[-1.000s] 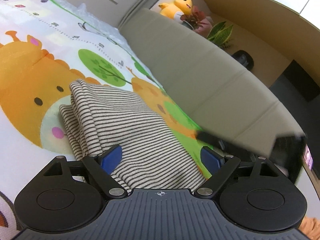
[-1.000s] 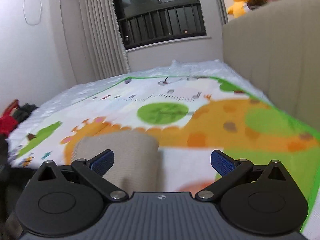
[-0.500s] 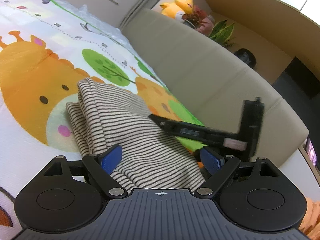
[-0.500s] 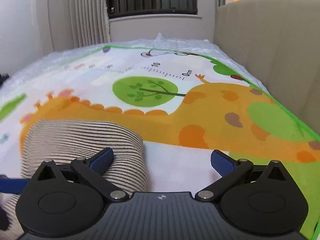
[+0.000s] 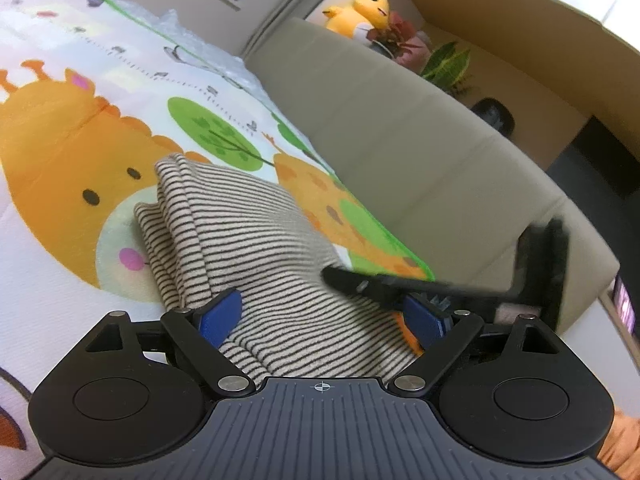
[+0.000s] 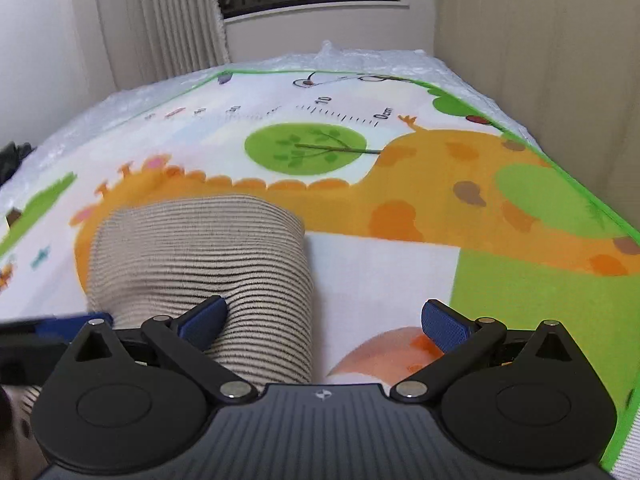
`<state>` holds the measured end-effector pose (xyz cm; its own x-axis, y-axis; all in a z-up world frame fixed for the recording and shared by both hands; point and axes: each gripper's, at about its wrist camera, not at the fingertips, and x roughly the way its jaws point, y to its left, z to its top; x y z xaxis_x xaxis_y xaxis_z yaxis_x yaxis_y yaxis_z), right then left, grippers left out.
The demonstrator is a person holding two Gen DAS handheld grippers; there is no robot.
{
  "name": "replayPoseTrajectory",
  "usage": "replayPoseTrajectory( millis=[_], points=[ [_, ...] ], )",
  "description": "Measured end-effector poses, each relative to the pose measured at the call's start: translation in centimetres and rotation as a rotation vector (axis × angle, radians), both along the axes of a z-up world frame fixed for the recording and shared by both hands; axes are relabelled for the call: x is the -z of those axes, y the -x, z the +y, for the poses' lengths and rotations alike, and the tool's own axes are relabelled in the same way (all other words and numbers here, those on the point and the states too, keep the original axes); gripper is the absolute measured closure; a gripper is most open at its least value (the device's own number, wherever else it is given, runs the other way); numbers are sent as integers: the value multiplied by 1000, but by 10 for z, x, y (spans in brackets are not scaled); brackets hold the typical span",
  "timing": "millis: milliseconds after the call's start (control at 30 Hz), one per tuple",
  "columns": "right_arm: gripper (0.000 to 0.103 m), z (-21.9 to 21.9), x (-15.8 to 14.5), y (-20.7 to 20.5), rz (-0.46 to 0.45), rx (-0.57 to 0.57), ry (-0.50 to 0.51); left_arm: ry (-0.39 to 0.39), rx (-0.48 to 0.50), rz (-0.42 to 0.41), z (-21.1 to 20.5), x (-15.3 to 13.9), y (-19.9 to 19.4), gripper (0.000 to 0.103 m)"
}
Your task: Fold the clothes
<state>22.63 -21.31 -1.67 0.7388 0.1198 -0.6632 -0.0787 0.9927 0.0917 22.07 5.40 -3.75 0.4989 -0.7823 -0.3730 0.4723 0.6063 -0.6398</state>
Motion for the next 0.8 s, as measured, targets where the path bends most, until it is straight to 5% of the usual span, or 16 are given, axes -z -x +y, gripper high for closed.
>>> replayPoseTrajectory(
  millis=[333, 467, 567, 800],
  points=[
    [0, -9, -9, 19, -43, -10, -88, 3, -16, 14, 3, -5, 3, 7],
    [0, -10, -16, 41, -65, -91, -156, 44, -107, 37, 19, -19, 11, 3],
    [0, 1, 0, 49, -21, -157, -98, 0, -233, 29, 30, -27, 16, 1],
    [0, -14, 21, 47, 13, -150, -252, -43, -202, 172, 11, -2, 7, 1]
  ],
)
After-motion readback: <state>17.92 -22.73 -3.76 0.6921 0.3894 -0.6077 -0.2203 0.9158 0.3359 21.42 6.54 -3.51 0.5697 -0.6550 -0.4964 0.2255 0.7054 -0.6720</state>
